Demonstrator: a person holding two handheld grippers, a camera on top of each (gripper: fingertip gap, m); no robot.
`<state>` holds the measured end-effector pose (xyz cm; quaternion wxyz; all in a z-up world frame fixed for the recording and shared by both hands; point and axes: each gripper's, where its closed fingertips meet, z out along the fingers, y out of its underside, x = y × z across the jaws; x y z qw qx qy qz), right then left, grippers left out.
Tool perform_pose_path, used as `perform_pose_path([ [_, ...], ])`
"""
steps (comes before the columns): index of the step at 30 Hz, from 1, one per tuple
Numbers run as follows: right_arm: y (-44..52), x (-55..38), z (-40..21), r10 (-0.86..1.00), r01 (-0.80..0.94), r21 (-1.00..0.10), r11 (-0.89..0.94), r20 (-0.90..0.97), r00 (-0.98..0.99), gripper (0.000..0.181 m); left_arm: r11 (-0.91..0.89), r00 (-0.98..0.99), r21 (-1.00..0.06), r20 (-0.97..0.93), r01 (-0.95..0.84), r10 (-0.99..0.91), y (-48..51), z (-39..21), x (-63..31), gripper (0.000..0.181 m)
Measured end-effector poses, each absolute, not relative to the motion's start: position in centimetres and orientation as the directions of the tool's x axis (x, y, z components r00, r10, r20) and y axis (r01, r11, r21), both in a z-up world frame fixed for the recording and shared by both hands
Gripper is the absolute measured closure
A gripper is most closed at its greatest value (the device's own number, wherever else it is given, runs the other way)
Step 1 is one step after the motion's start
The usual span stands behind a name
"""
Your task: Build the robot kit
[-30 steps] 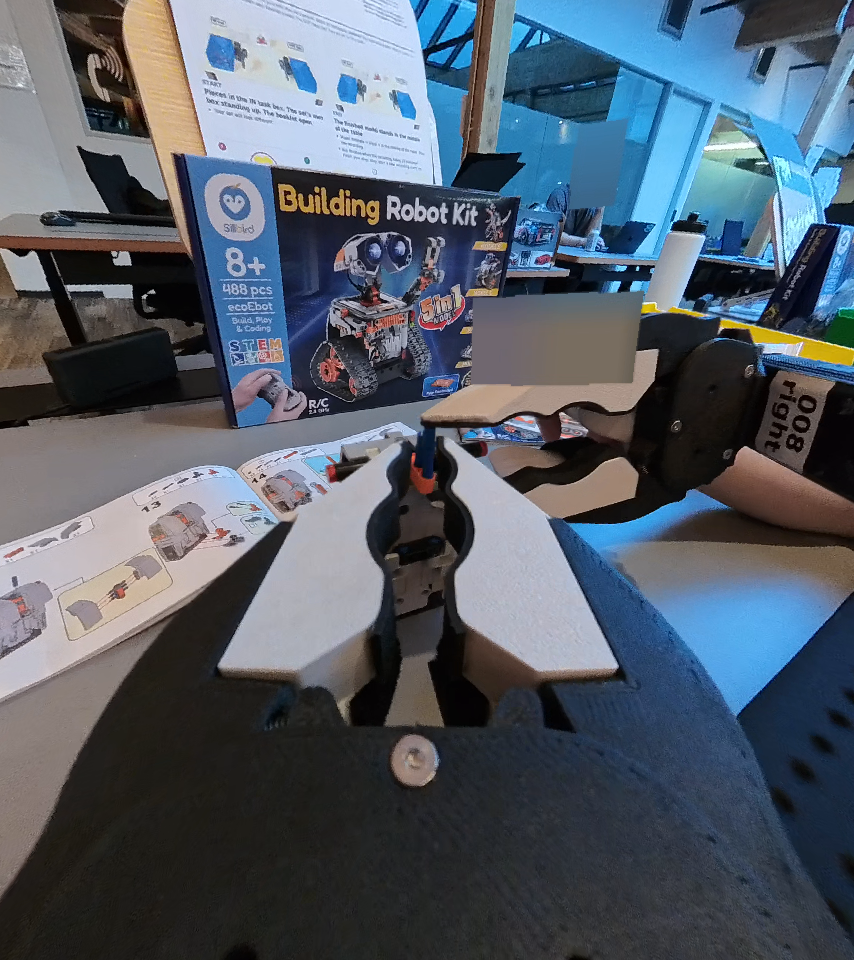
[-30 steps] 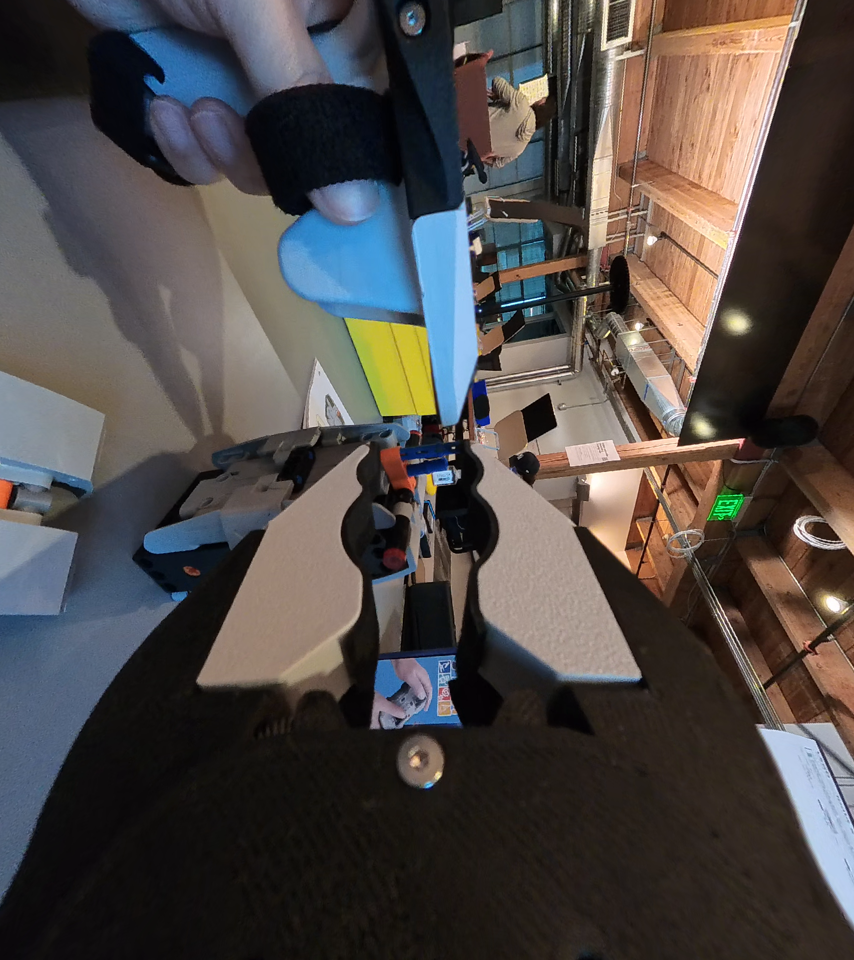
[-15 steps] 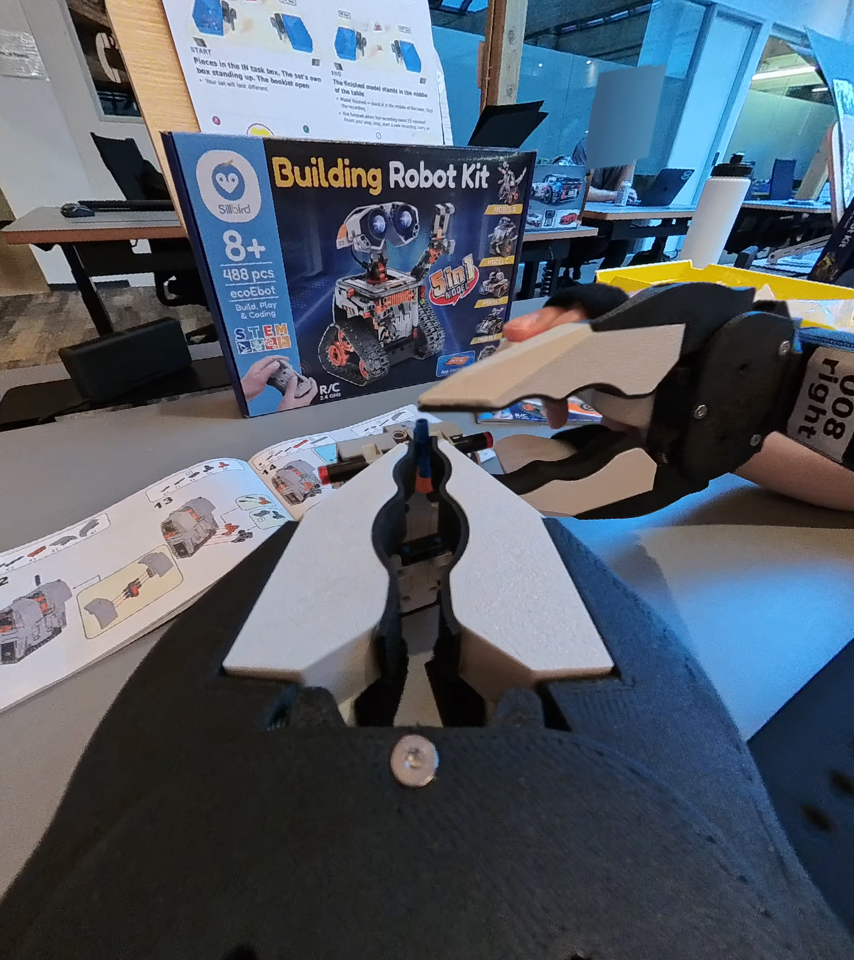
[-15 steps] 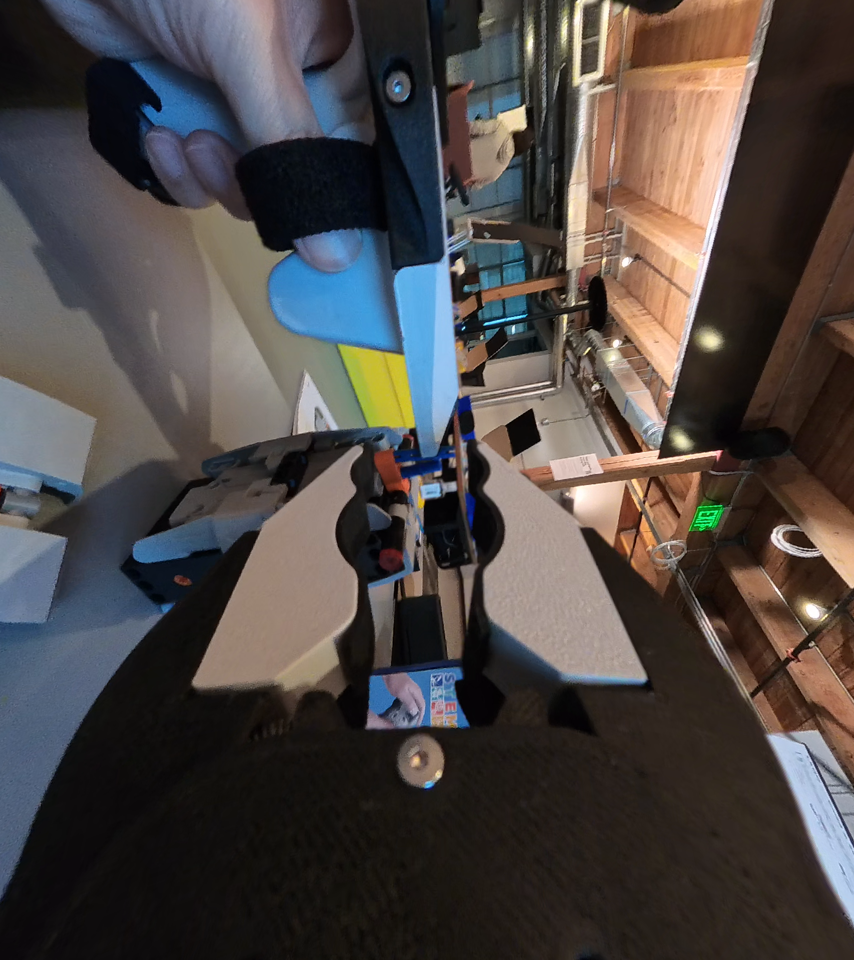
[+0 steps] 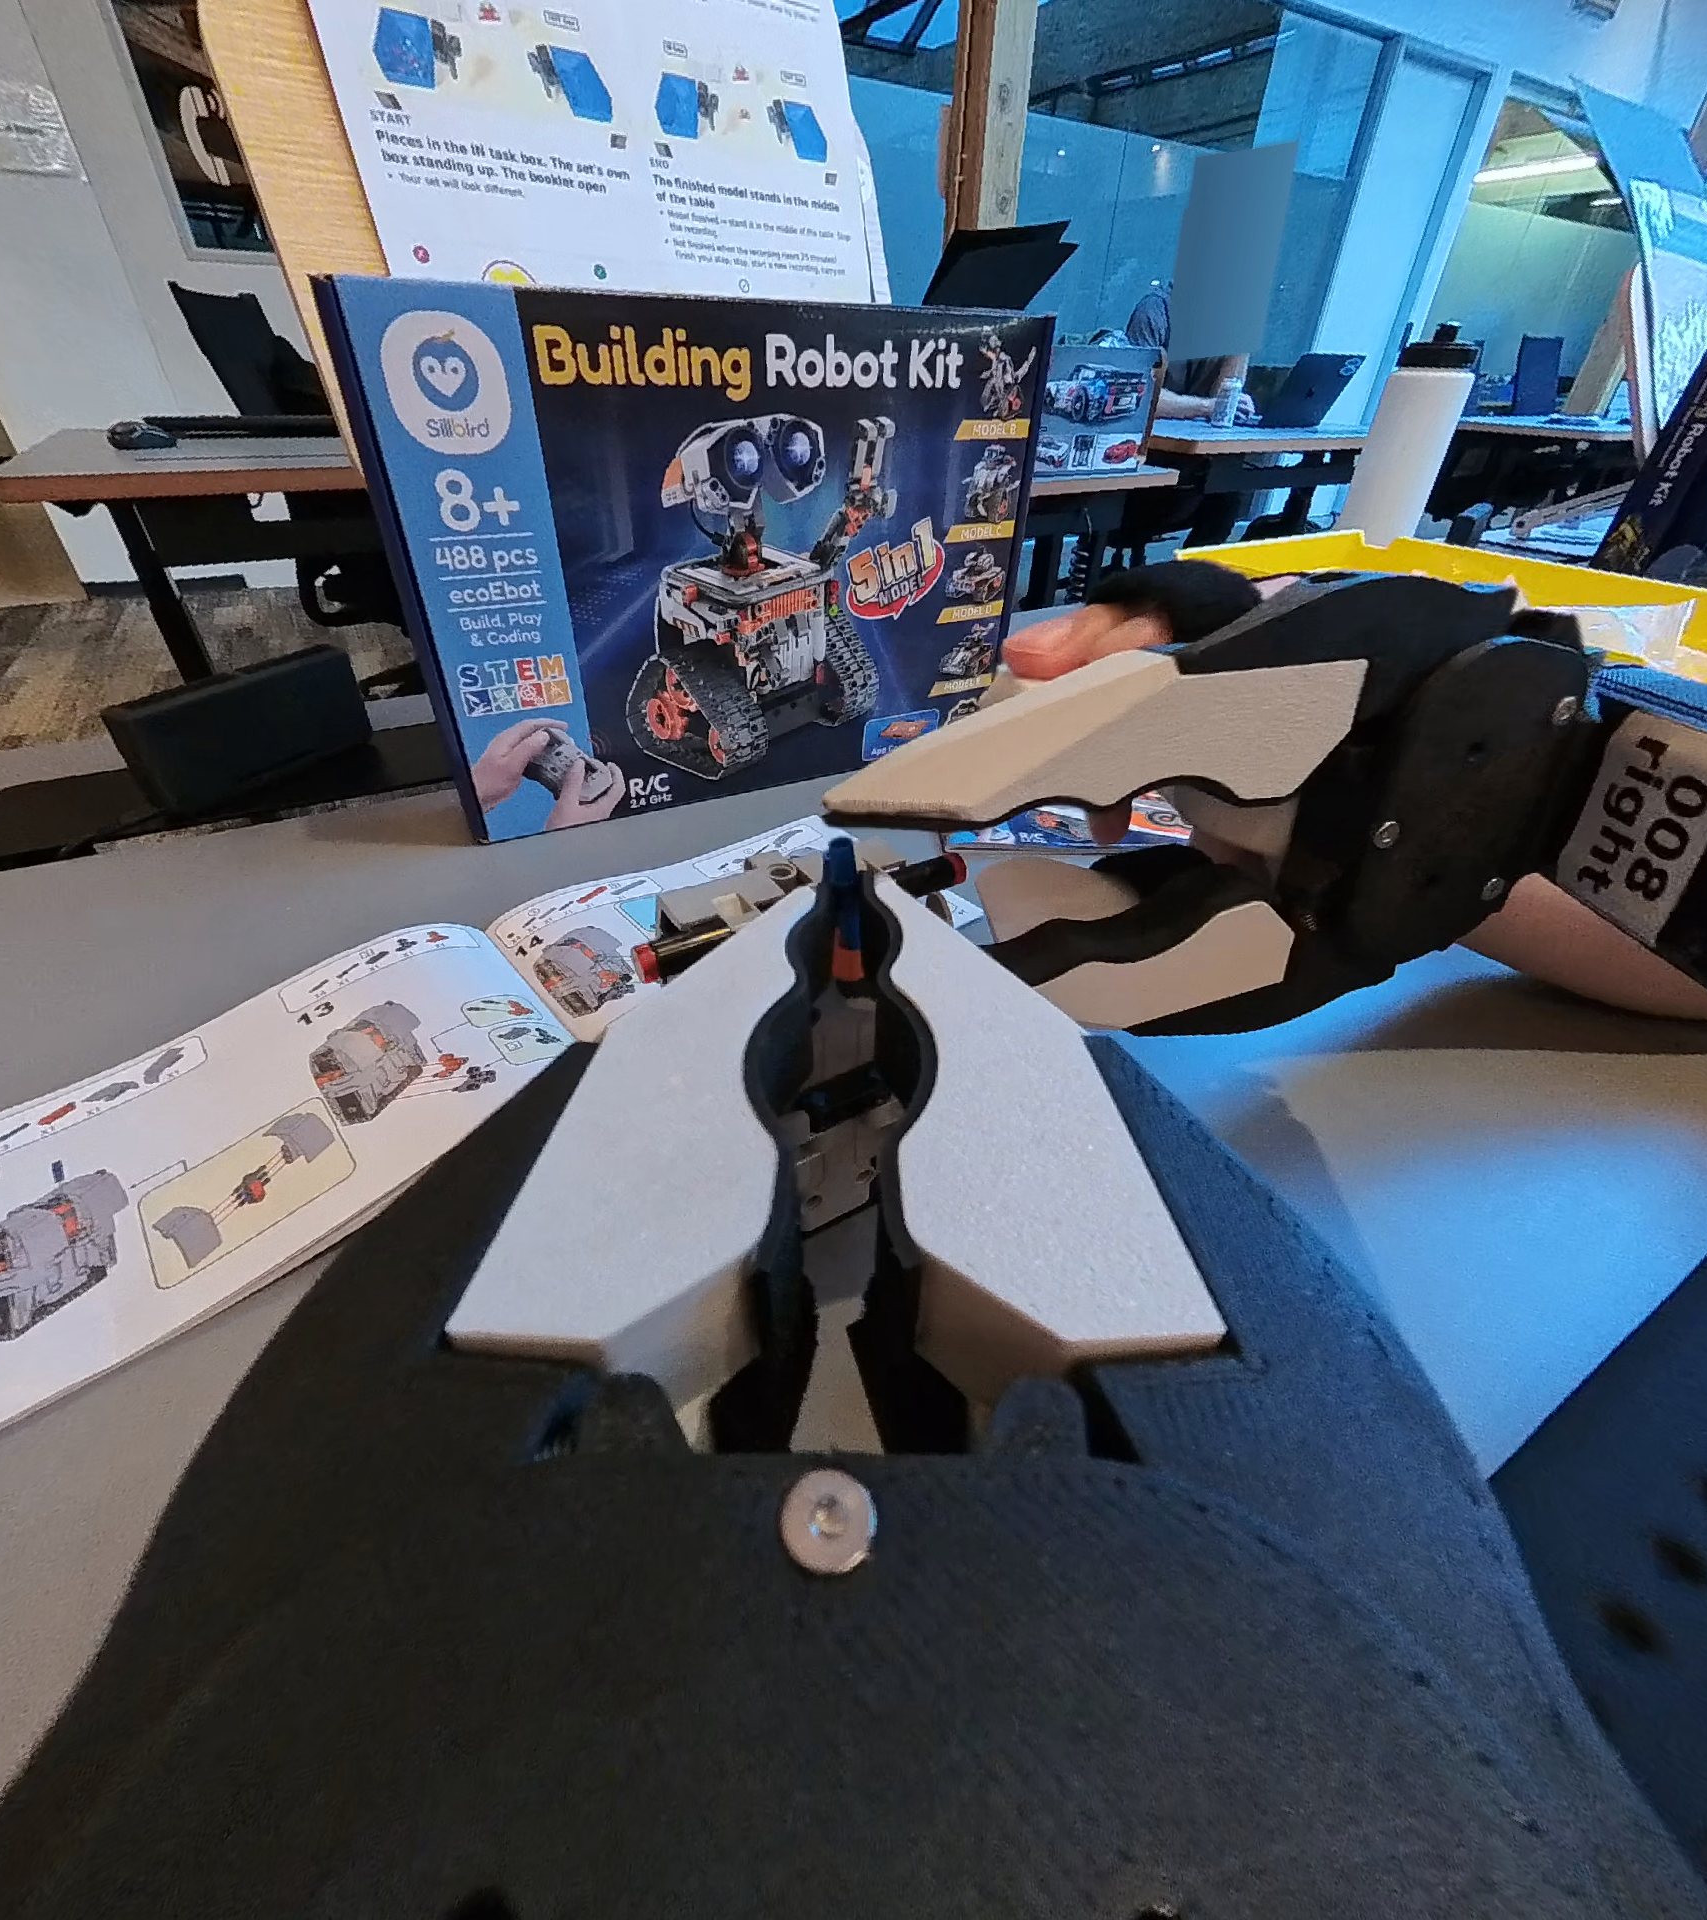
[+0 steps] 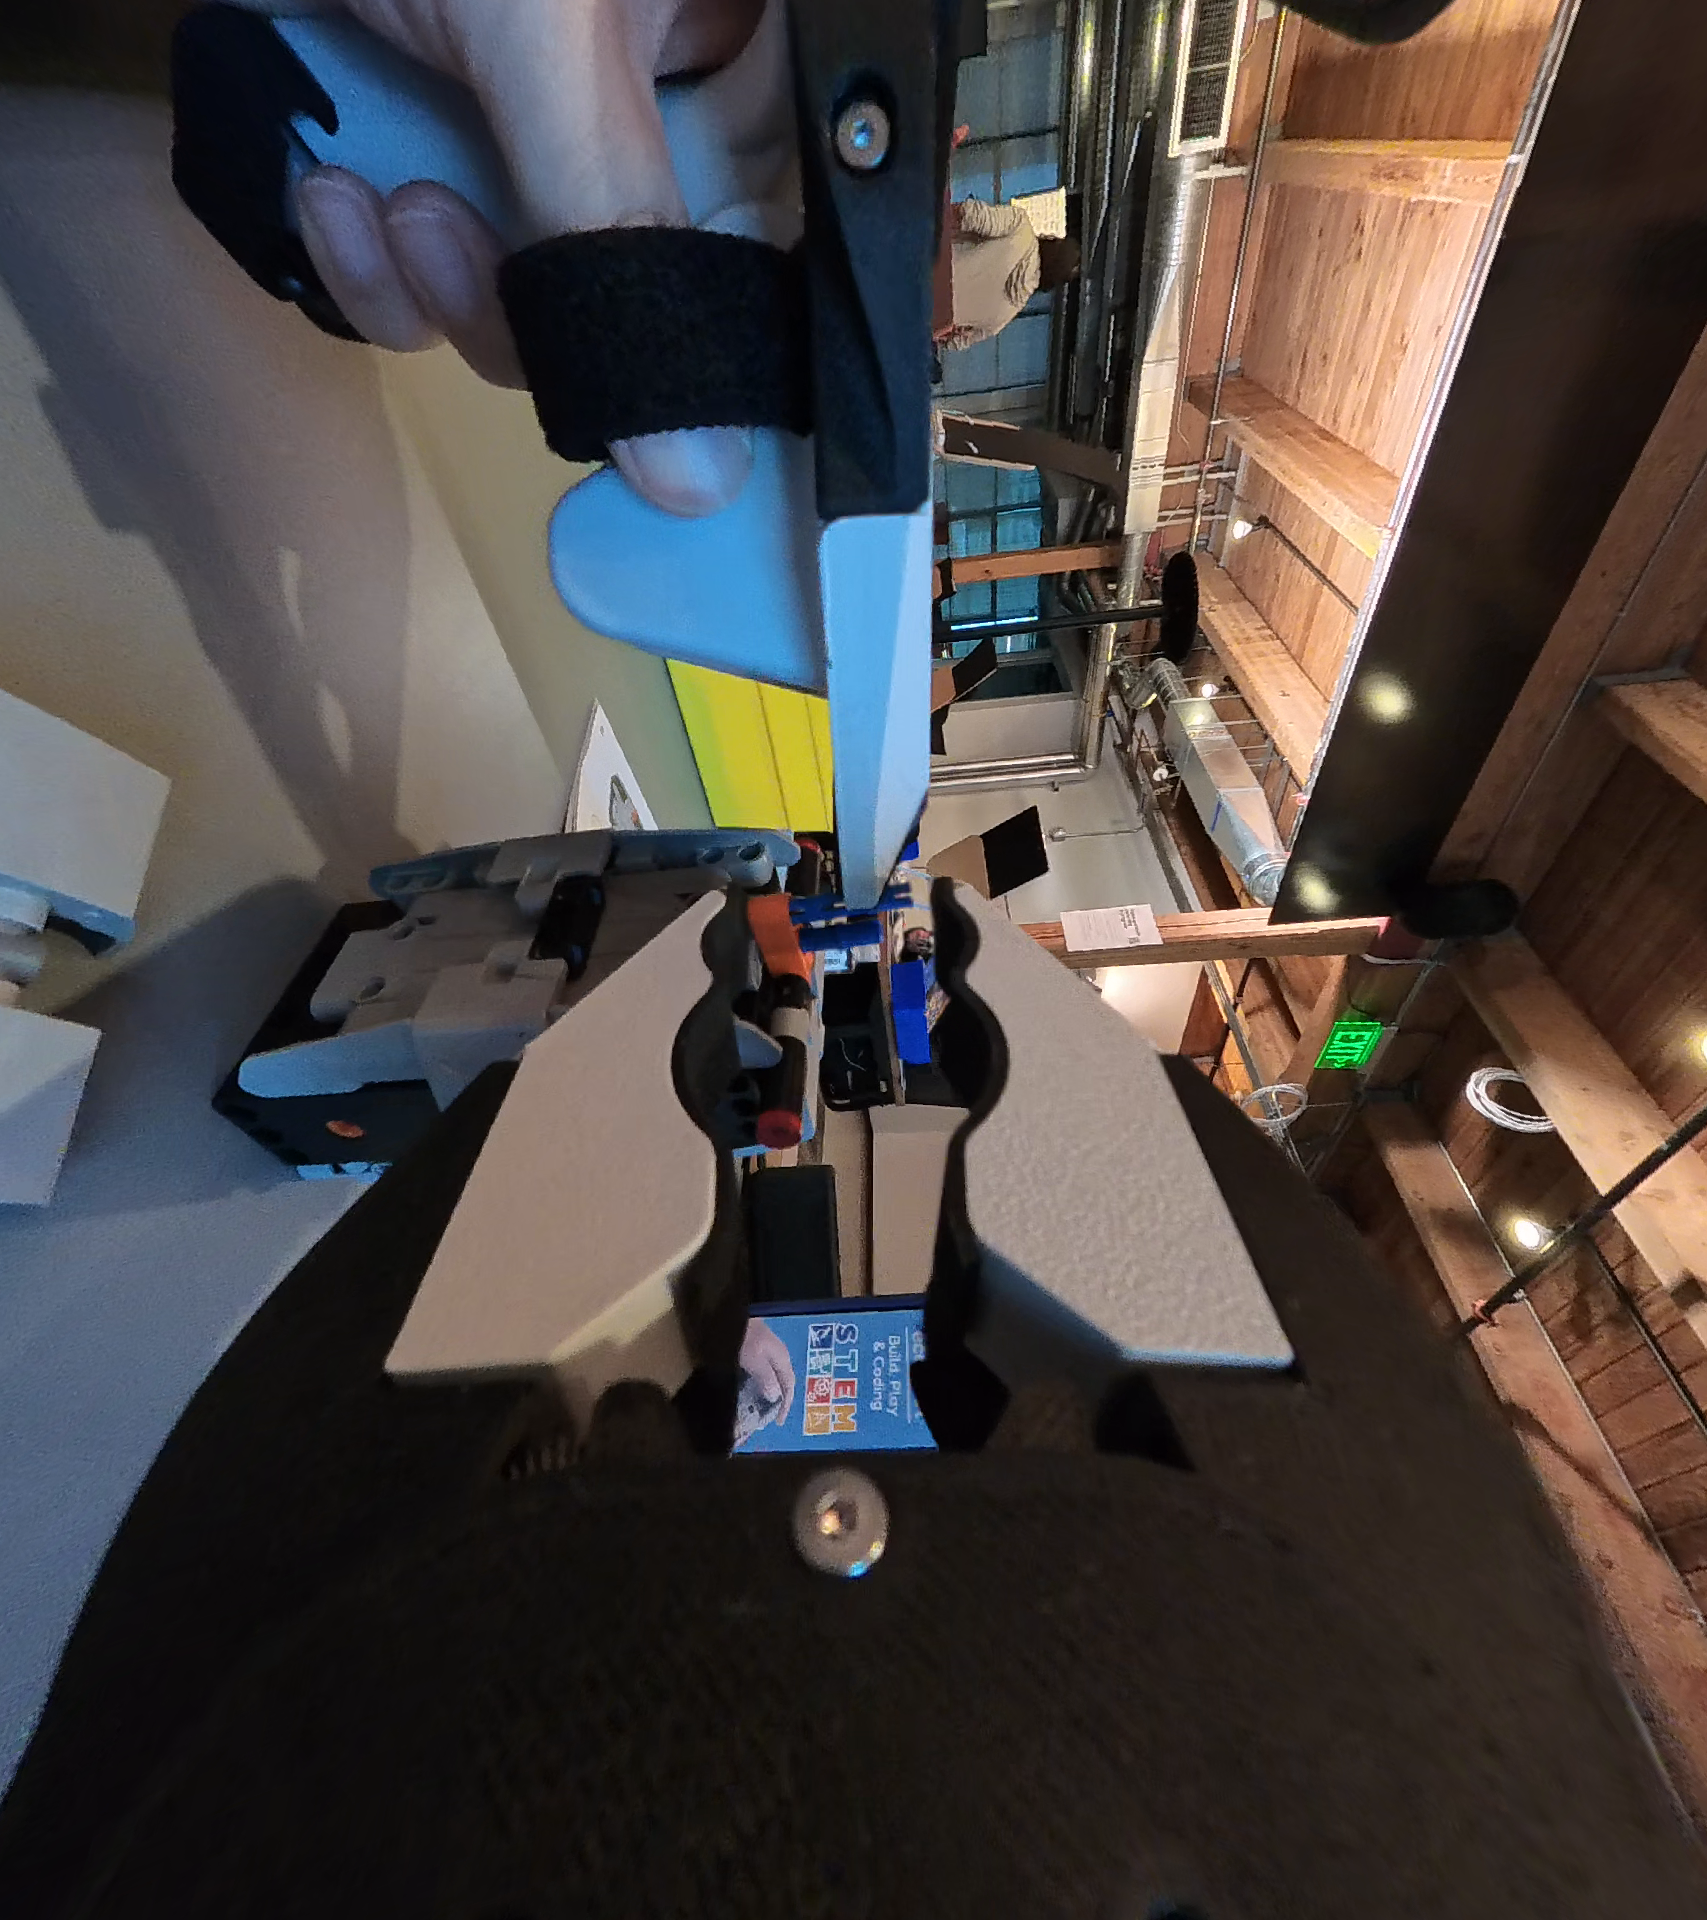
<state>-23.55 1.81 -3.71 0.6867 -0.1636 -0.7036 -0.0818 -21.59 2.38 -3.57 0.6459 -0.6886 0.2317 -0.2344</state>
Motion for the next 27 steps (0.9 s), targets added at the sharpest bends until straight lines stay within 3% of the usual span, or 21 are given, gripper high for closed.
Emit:
perform_pose_path([
  [14,1.90,-23.47,-3.95,0.152,0.362,-0.137,0.922,0.988,-0.014,0.152,-0.049,0.787,-0.996,-0.026,-0.071,-0.617,2.35,-3.63,-21.51,0.181],
  [27,1.69,-23.52,-3.94,0.052,0.362,-0.047,0.931,0.999,-0.002,0.152,0.033,0.797,-0.994,-0.107,-0.108,-0.594,2.07,-3.62,-21.59,0.180],
])
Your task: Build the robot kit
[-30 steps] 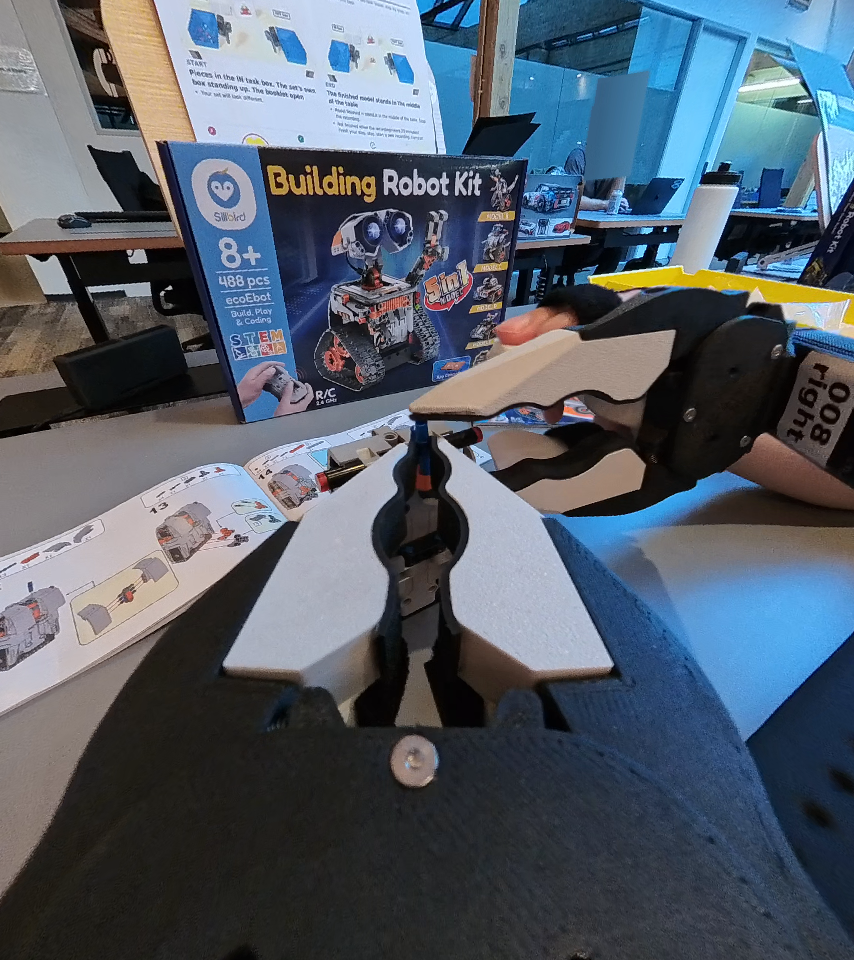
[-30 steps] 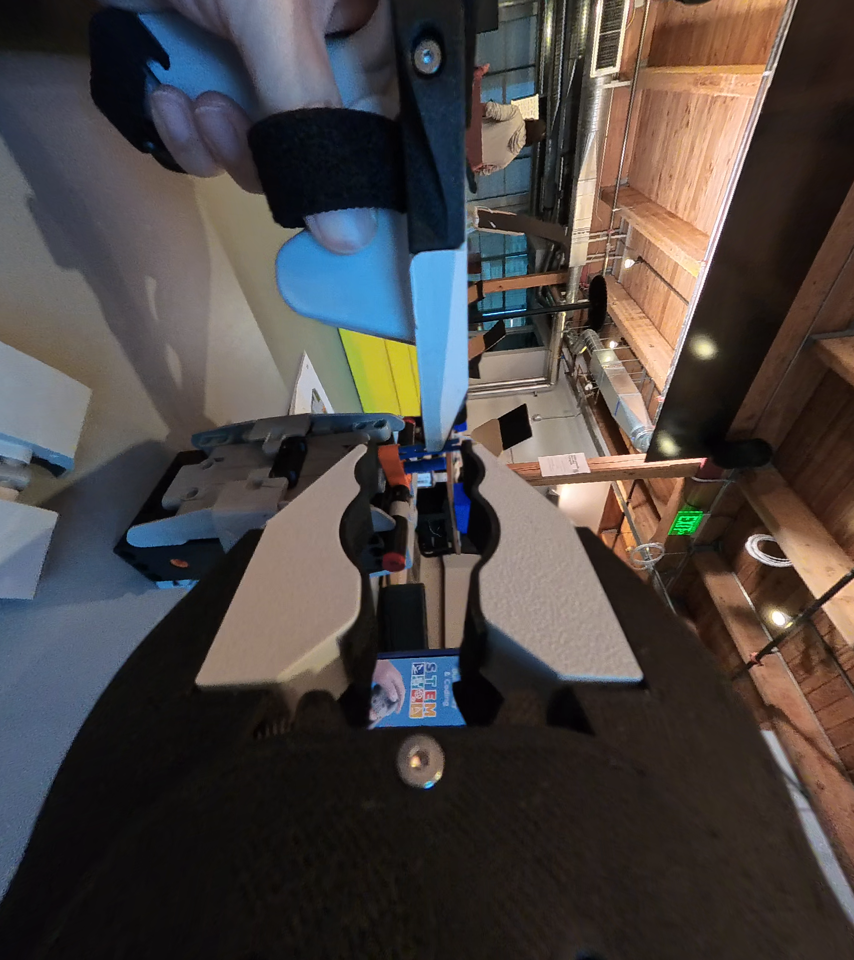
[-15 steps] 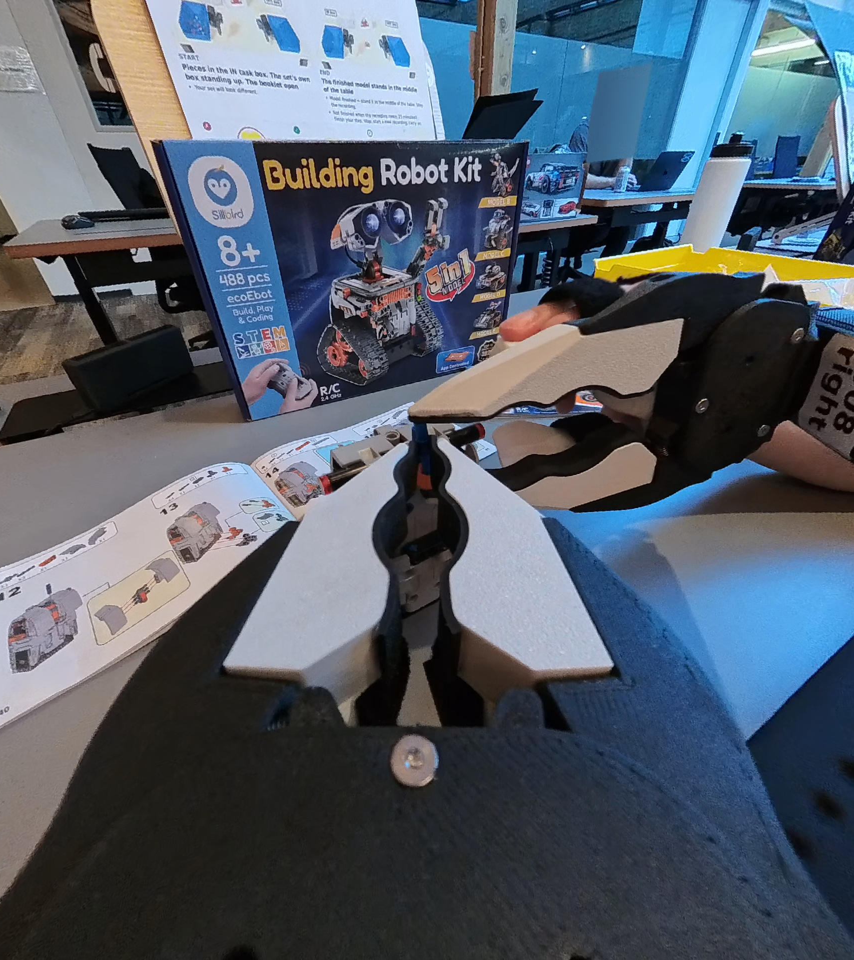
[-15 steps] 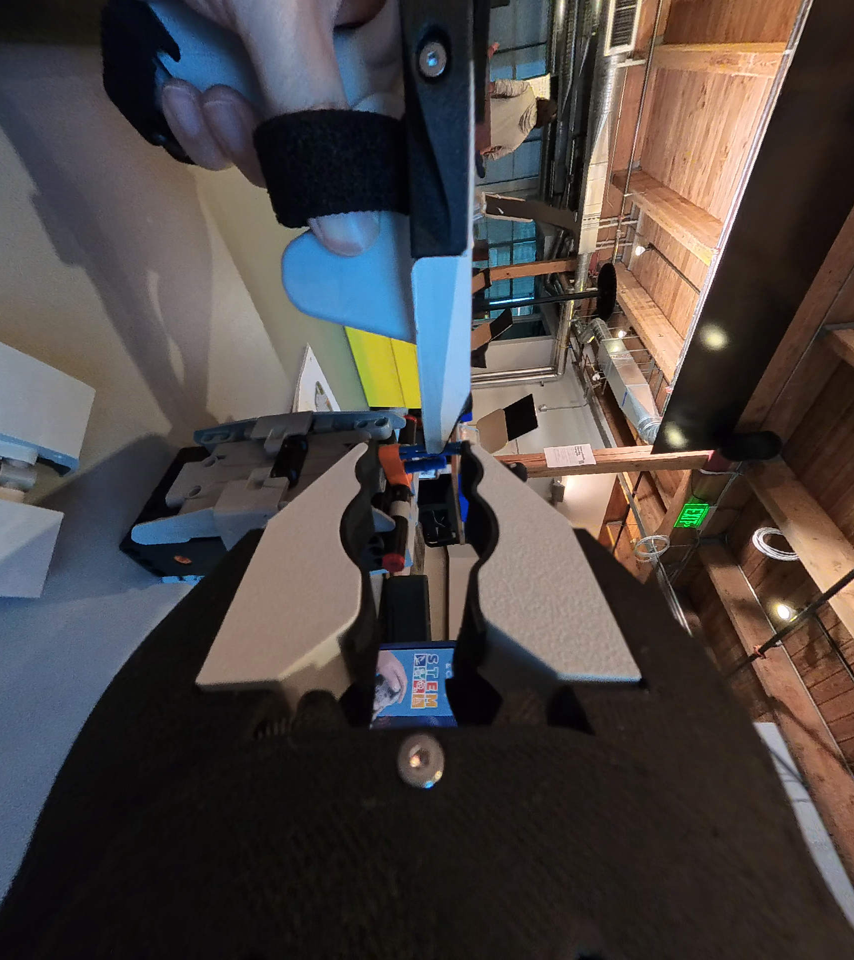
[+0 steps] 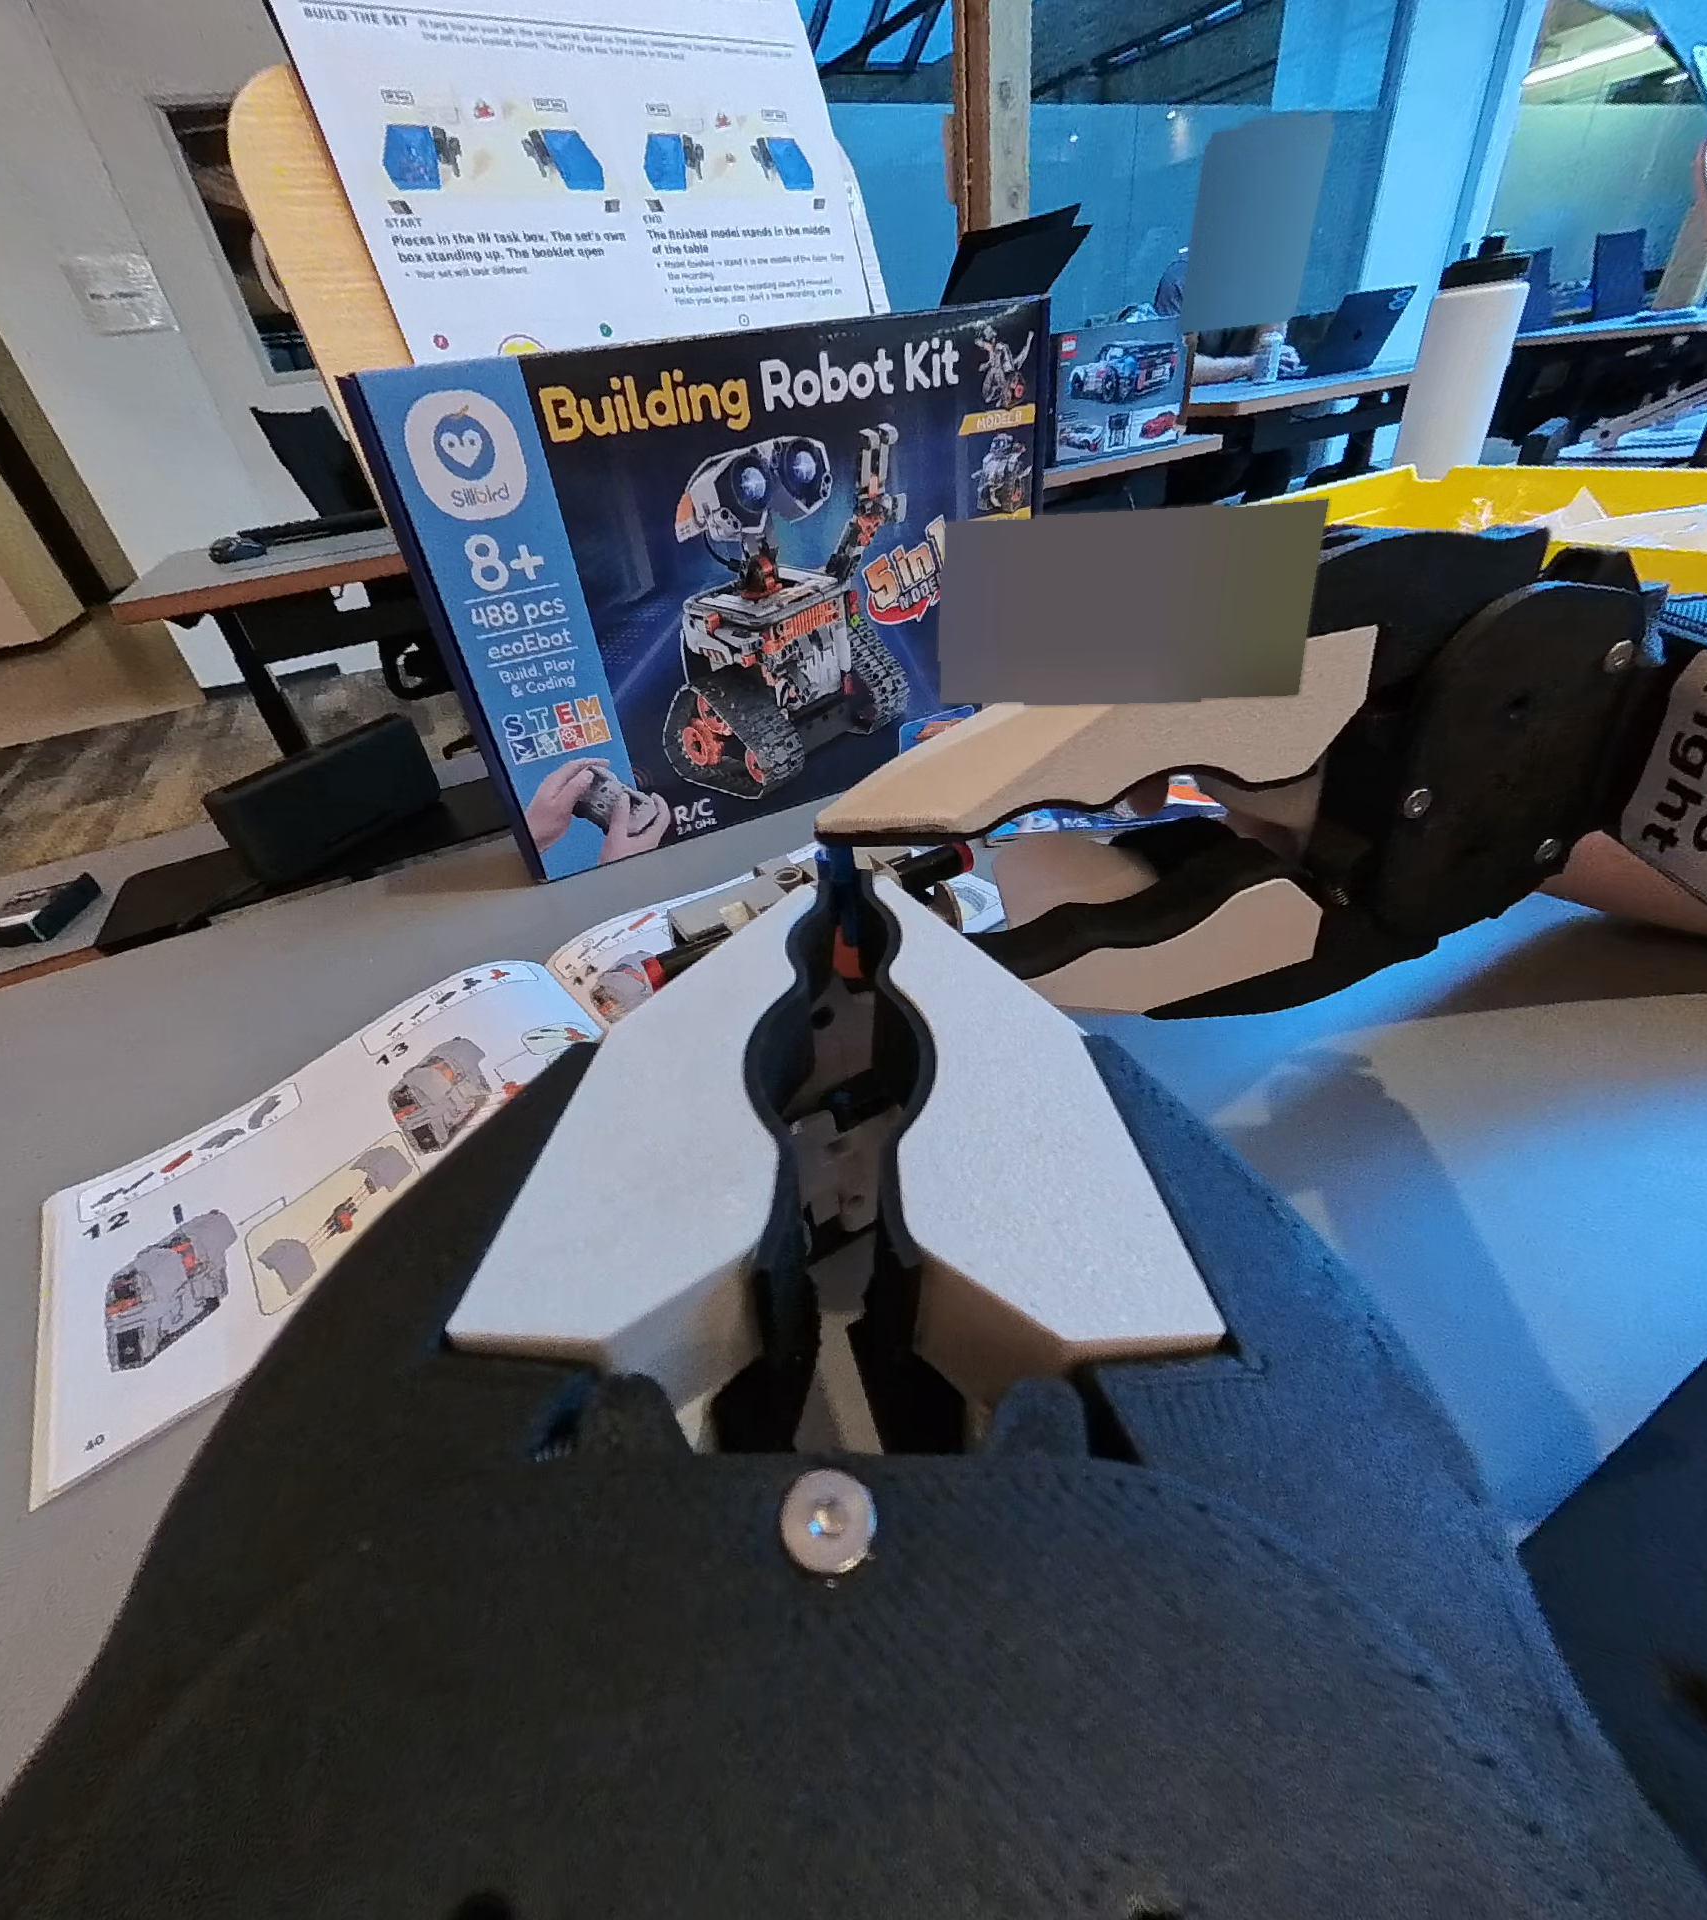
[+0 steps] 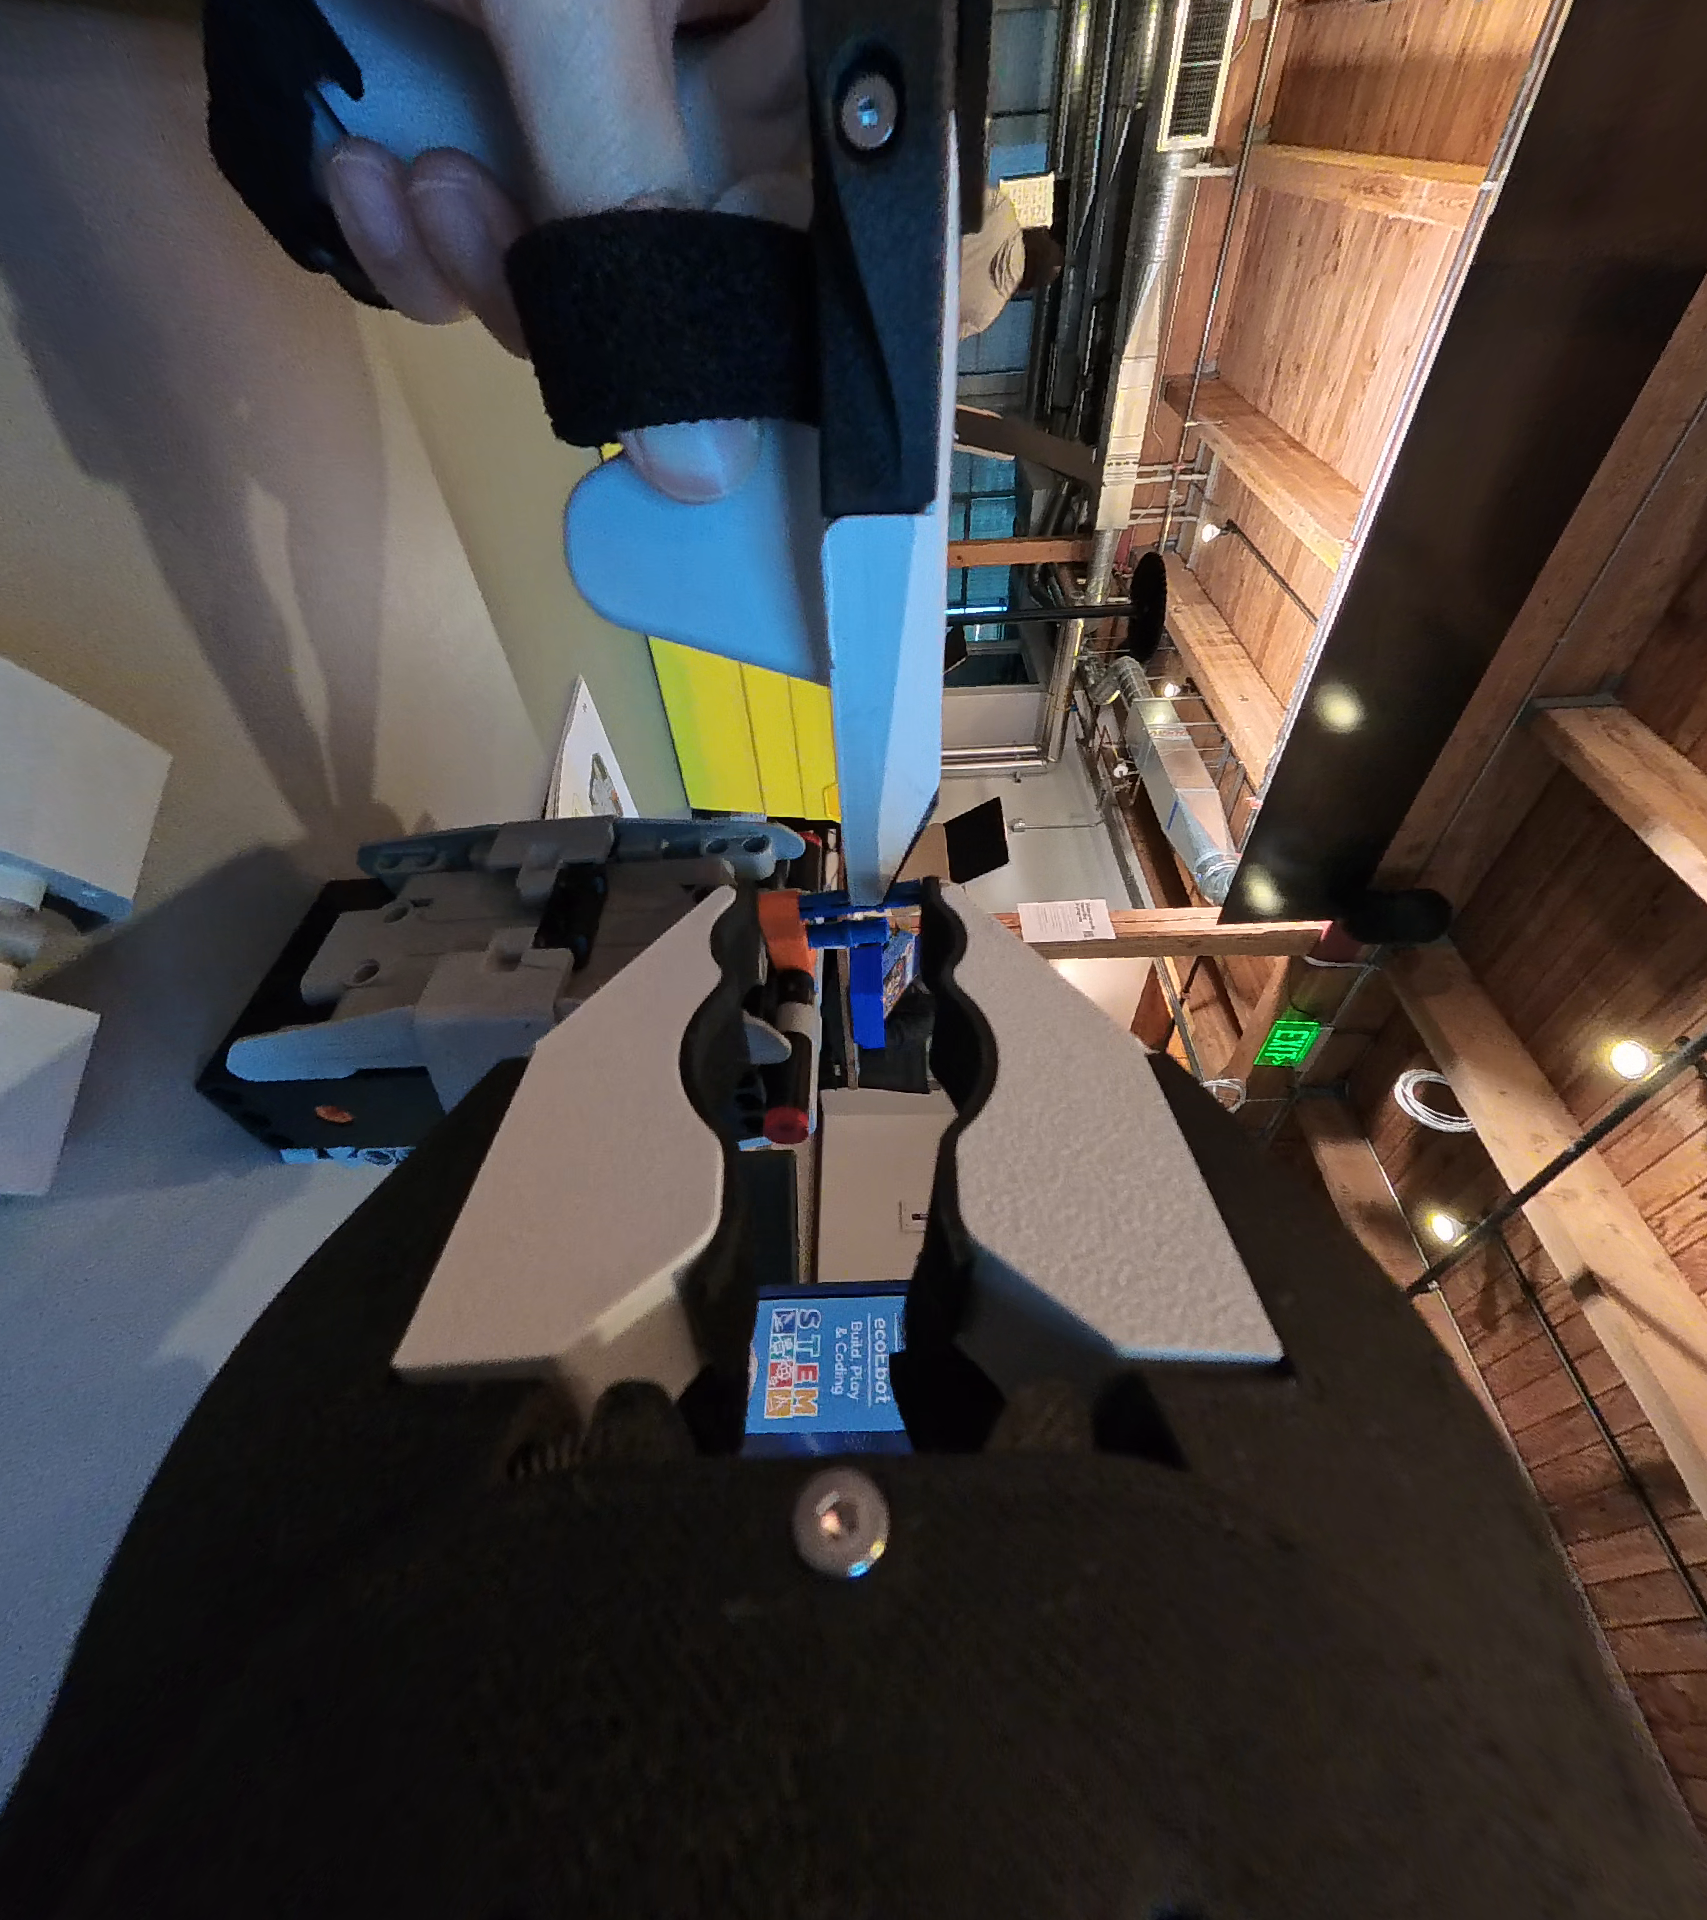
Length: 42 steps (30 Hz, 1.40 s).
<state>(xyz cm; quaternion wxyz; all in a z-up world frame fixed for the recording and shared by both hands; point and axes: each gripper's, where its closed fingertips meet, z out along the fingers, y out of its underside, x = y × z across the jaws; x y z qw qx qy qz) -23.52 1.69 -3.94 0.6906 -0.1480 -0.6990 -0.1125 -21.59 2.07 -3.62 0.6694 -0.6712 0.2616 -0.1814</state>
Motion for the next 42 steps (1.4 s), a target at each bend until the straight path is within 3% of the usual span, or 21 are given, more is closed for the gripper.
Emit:
perform_pose_path([
  [25,1.65,-23.43,-3.88,0.045,0.367,-0.059,0.928,0.998,0.047,0.152,0.103,0.806,-0.967,-0.252,-0.234,-0.535,2.10,-3.69,-21.46,0.180],
  [42,1.87,-23.60,-3.83,0.066,0.373,-0.081,0.924,0.996,0.052,0.152,0.092,0.834,-0.987,-0.162,-0.134,-0.528,2.31,-3.52,-21.61,0.179],
])
